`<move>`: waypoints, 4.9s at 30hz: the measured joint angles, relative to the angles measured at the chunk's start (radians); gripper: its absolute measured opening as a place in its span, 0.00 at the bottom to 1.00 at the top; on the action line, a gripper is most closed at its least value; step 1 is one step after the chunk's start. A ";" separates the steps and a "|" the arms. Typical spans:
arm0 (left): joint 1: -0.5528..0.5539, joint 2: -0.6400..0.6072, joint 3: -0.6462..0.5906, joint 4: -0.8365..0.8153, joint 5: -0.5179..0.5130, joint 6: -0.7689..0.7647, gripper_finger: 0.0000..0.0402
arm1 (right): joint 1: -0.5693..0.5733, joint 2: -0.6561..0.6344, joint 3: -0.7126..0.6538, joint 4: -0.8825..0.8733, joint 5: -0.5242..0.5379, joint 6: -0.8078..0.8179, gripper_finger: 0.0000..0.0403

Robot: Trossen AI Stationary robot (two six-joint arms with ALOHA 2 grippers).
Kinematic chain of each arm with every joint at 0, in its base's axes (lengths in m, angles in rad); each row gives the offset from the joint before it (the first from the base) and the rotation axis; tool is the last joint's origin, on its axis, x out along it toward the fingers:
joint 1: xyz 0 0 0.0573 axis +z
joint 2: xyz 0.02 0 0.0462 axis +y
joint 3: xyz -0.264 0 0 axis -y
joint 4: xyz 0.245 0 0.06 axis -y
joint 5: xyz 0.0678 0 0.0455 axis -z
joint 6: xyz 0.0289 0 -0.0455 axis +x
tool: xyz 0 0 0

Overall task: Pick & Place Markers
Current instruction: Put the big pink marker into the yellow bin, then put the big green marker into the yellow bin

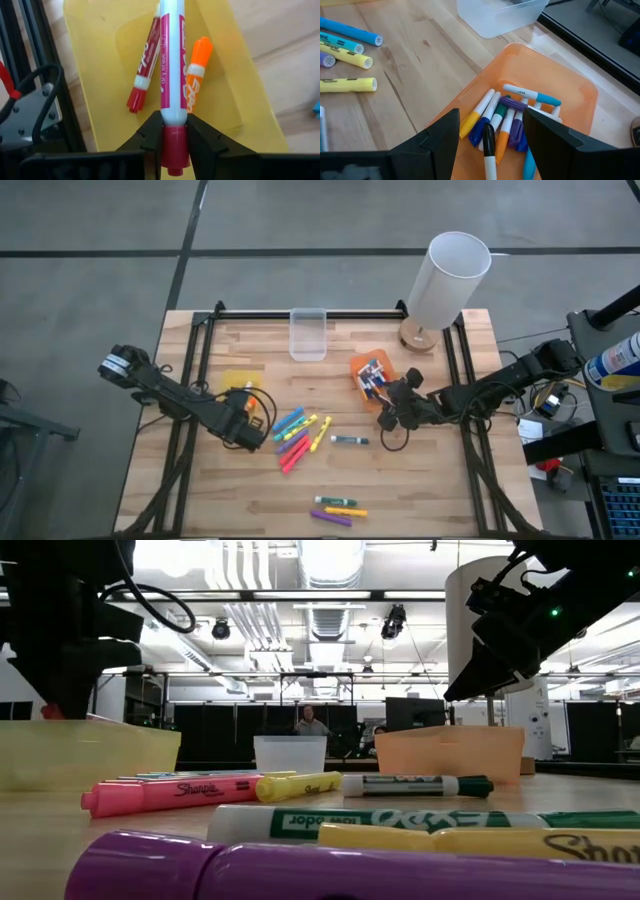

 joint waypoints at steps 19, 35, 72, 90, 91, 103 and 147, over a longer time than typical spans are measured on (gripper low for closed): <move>-0.003 0.000 0.151 0.204 -0.256 0.345 0.39 | 0.000 0.000 0.000 0.000 0.000 0.000 0.52; -0.012 0.157 0.172 1.195 0.134 1.095 0.39 | 0.000 0.000 -0.002 -0.001 0.000 0.000 0.52; -0.069 0.593 0.403 1.033 0.244 1.126 0.33 | 0.000 0.000 -0.007 0.016 0.000 0.000 0.52; 0.027 0.538 0.402 0.931 0.189 1.162 0.14 | 0.000 0.000 -0.009 0.016 0.000 0.000 0.52; 0.027 0.517 0.407 0.882 0.161 1.157 0.14 | 0.000 0.000 -0.009 0.016 0.000 0.000 0.52; 0.010 0.250 0.411 0.306 -0.156 0.919 0.14 | 0.000 0.000 -0.013 0.014 0.001 -0.001 0.52; -0.033 0.072 0.040 -0.095 0.113 0.163 0.18 | 0.000 0.000 -0.013 0.019 0.001 -0.003 0.52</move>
